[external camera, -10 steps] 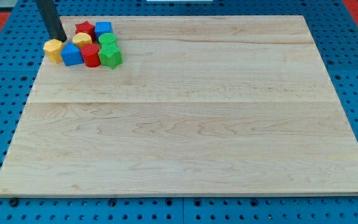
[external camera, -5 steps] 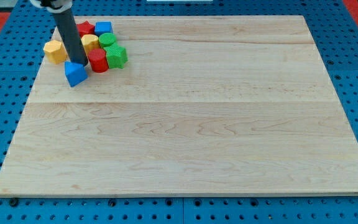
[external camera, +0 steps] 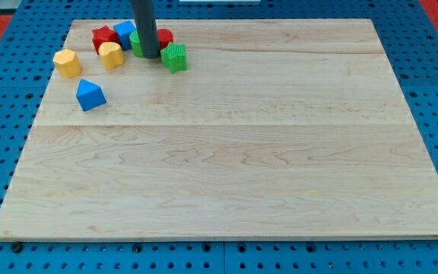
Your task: Separate the heart triangle green star and red circle from the group of blocks
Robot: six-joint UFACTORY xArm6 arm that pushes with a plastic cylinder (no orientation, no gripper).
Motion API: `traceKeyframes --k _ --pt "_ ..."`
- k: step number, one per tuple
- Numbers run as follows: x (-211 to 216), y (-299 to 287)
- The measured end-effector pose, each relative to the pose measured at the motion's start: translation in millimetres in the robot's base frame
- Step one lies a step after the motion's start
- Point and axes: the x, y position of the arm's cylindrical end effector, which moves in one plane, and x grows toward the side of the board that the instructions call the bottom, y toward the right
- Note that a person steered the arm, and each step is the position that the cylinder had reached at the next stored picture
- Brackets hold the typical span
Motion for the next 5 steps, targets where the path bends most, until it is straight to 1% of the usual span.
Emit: traceKeyframes --k 1,2,3,4,5 --pt "-18 18" --pt "-21 57" --pt "-18 38" --pt "1 34" --pt "12 15"
